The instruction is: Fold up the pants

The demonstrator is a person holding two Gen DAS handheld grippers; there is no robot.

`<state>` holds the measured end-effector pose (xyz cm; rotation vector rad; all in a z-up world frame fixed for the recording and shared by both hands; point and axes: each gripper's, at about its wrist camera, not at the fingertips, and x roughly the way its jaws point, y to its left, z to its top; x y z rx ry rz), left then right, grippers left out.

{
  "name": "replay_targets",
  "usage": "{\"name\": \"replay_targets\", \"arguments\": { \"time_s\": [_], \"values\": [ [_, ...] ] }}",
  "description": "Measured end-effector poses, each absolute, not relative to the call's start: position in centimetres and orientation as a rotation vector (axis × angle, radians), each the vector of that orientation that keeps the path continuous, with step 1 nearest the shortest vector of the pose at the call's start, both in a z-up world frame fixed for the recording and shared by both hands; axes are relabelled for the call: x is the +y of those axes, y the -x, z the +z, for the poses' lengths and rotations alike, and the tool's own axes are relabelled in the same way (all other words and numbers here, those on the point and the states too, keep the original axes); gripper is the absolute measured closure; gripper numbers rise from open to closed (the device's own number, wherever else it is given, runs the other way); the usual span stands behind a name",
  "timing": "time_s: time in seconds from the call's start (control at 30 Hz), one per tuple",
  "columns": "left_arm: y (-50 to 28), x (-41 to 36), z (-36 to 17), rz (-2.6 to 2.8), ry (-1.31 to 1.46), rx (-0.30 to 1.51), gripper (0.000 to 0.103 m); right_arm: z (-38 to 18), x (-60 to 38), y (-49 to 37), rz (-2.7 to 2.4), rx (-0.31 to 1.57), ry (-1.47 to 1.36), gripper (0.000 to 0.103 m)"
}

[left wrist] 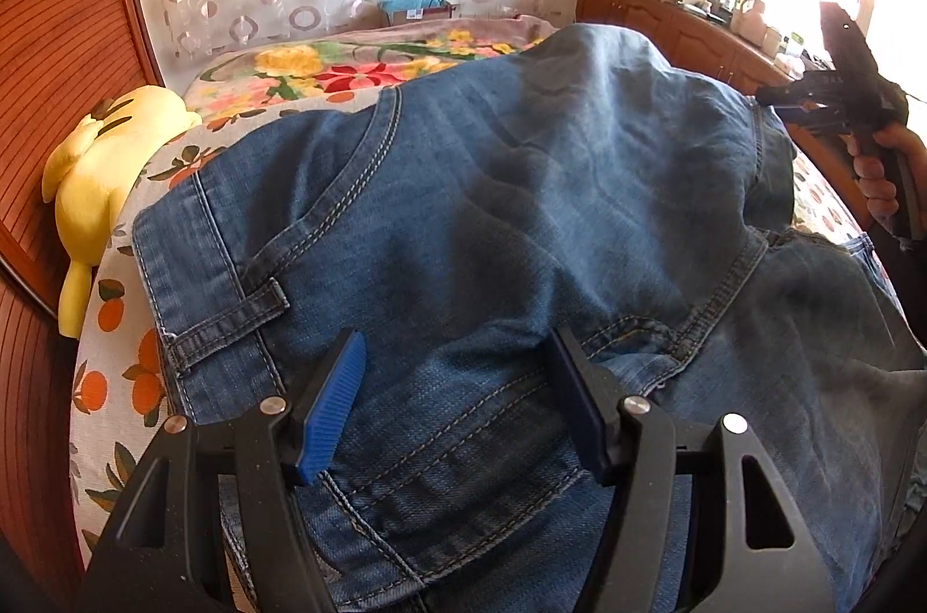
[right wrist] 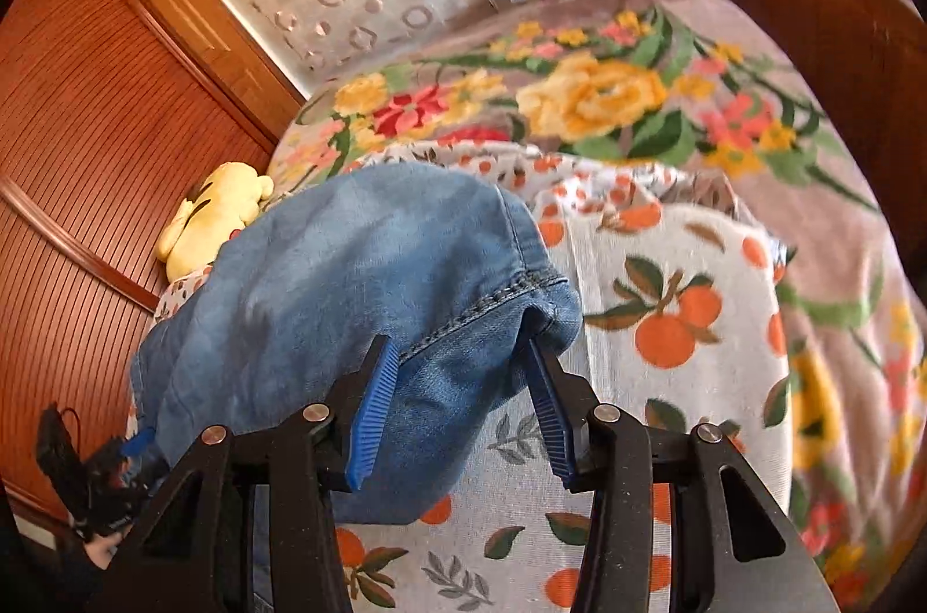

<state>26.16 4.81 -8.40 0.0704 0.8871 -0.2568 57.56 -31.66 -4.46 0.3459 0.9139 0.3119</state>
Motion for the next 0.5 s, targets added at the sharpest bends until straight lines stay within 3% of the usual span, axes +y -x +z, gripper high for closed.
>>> {"name": "replay_targets", "arguments": {
  "time_s": [0.3, 0.33, 0.37, 0.4, 0.5],
  "values": [
    [-26.0, 4.5, -8.4, -0.25, -0.084, 0.884, 0.037, -4.4, -32.4, -61.2, 0.279, 0.945, -0.433, 0.056],
    [-26.0, 4.4, -8.4, -0.25, -0.084, 0.883, 0.037, -4.5, -32.3, -60.9, 0.263, 0.944, -0.416, 0.061],
    [-26.0, 4.5, -8.4, -0.252, -0.08, 0.882, 0.037, -4.3, -31.9, -61.3, 0.242, 0.94, -0.397, 0.081],
    [-25.9, 4.6, -8.3, -0.257, -0.07, 0.881, 0.037, -3.9, -31.8, -61.3, 0.226, 0.925, -0.38, 0.095],
    [-25.8, 5.1, -8.2, -0.26, -0.052, 0.871, 0.037, -1.2, -31.2, -60.0, 0.255, 0.797, -0.378, 0.098]
  ]
}}
